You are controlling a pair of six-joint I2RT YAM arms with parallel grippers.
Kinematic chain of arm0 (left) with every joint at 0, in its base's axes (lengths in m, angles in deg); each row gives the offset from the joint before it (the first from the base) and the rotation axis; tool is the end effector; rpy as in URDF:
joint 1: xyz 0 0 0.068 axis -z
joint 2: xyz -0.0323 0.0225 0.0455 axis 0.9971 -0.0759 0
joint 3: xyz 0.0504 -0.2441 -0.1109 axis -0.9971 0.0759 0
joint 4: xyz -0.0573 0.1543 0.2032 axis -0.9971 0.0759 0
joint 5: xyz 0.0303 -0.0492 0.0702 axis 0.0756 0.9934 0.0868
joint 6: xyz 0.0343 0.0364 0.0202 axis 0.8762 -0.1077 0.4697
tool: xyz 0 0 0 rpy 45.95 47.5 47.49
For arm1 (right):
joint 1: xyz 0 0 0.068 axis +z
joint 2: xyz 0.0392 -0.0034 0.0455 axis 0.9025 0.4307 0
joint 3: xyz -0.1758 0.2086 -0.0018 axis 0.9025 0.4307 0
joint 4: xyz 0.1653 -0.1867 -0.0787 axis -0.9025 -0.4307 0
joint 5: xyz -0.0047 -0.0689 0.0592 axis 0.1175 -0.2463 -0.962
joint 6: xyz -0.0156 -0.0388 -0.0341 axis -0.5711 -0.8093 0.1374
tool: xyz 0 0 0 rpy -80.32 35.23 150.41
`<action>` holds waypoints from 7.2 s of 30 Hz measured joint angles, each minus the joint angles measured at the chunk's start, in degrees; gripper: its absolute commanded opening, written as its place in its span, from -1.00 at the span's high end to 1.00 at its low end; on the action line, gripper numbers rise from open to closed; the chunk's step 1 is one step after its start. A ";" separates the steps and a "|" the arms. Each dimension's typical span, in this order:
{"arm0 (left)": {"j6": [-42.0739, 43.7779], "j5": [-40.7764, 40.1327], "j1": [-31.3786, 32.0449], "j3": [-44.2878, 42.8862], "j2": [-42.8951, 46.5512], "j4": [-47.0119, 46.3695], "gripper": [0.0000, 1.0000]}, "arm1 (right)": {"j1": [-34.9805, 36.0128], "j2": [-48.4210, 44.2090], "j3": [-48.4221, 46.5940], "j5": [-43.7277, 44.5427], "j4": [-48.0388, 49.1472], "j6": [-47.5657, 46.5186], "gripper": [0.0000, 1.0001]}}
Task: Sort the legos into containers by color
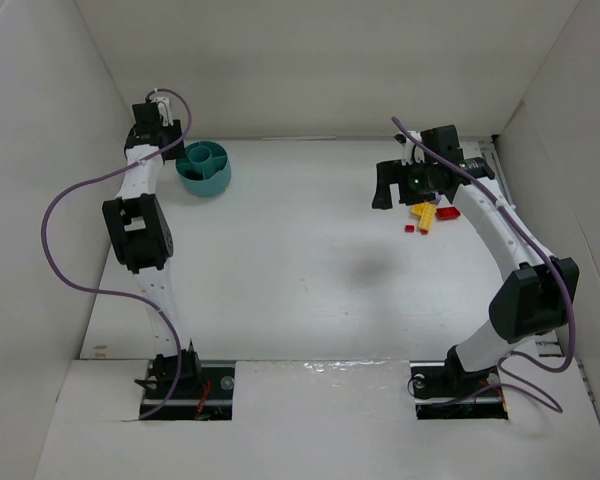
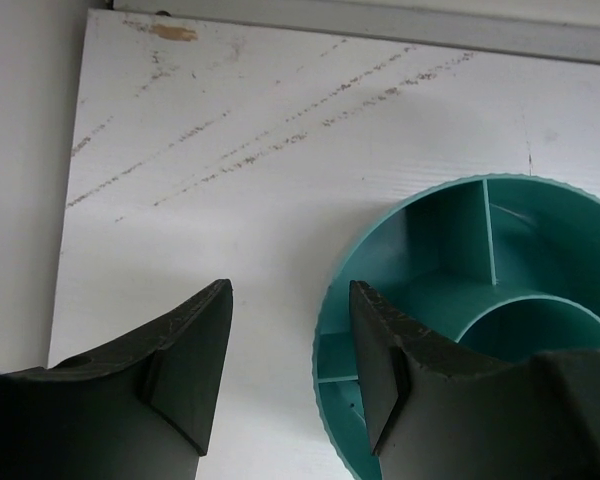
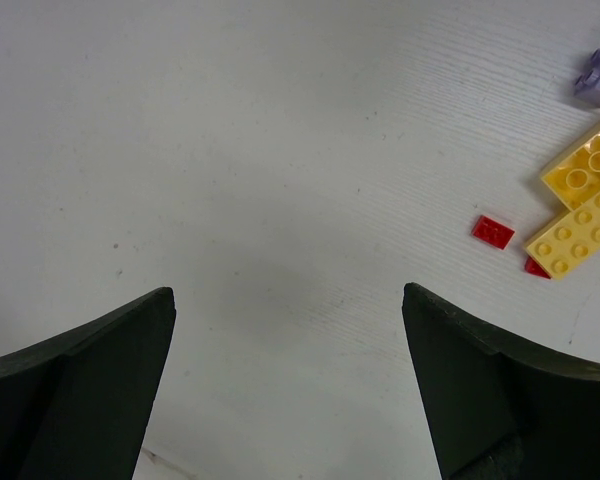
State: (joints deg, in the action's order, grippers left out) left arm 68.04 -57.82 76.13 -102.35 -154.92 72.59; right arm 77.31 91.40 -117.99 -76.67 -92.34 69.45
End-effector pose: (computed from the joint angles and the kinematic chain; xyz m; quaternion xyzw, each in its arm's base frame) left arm 0.5299 0.0863 0.2652 -0.0107 0.8664 0.0359 0.4980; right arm 0.3329 0.0863 0.3316 -0.1434 0.9195 0.1787 0.3194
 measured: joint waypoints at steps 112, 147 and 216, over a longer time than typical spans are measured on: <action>12.15 35.80 1.16 18.49 12.72 13.62 -0.19 | 0.00 -1.55 0.35 0.02 -0.42 -1.07 -1.00; 12.39 31.95 1.14 20.41 15.96 13.42 -0.19 | 0.00 -1.55 0.35 -0.02 -0.42 -1.53 -1.00; 10.27 16.28 -1.46 50.07 36.33 -30.91 -1.00 | -12.76 6.01 6.45 -12.72 18.40 -18.16 -1.00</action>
State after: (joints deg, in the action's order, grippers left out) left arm 78.31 -41.53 74.66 -52.28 -118.59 41.68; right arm 64.54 97.41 -111.55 -89.39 -73.94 51.29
